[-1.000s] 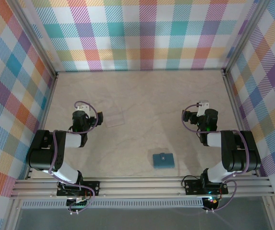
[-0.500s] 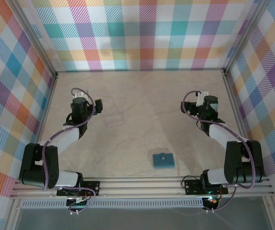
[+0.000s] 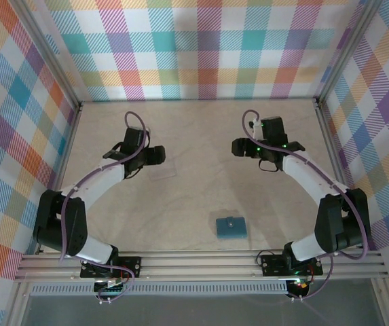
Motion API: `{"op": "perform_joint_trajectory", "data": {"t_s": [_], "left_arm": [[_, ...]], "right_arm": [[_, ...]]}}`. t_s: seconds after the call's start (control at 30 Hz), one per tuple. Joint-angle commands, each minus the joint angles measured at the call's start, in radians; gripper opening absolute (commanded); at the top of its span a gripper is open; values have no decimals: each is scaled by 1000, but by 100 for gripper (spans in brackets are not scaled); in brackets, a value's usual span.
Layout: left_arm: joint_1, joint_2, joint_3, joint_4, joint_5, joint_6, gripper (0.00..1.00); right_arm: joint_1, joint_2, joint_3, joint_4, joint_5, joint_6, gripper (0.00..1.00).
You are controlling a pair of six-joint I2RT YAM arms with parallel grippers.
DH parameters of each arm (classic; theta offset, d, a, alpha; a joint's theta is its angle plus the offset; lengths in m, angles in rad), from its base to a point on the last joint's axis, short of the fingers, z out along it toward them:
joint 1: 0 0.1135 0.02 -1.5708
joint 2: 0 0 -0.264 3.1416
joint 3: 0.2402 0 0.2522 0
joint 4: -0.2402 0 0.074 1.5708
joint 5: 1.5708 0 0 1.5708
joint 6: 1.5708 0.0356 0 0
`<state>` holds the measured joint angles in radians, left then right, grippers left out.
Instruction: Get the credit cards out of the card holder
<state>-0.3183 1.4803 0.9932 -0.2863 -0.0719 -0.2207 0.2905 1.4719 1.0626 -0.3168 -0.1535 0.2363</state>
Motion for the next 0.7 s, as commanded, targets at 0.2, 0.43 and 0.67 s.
{"op": "perform_joint_trajectory", "data": {"t_s": [0.2, 0.43, 0.67], "left_arm": [[65, 82, 117, -220, 38, -160, 66], [134, 145, 143, -225, 119, -163, 51], [146, 225, 196, -231, 161, -135, 35]], "right_arm": [[51, 31, 51, -112, -23, 34, 76], [58, 31, 57, -124, -11, 37, 76], [61, 33, 60, -133, -2, 44, 77]]}}
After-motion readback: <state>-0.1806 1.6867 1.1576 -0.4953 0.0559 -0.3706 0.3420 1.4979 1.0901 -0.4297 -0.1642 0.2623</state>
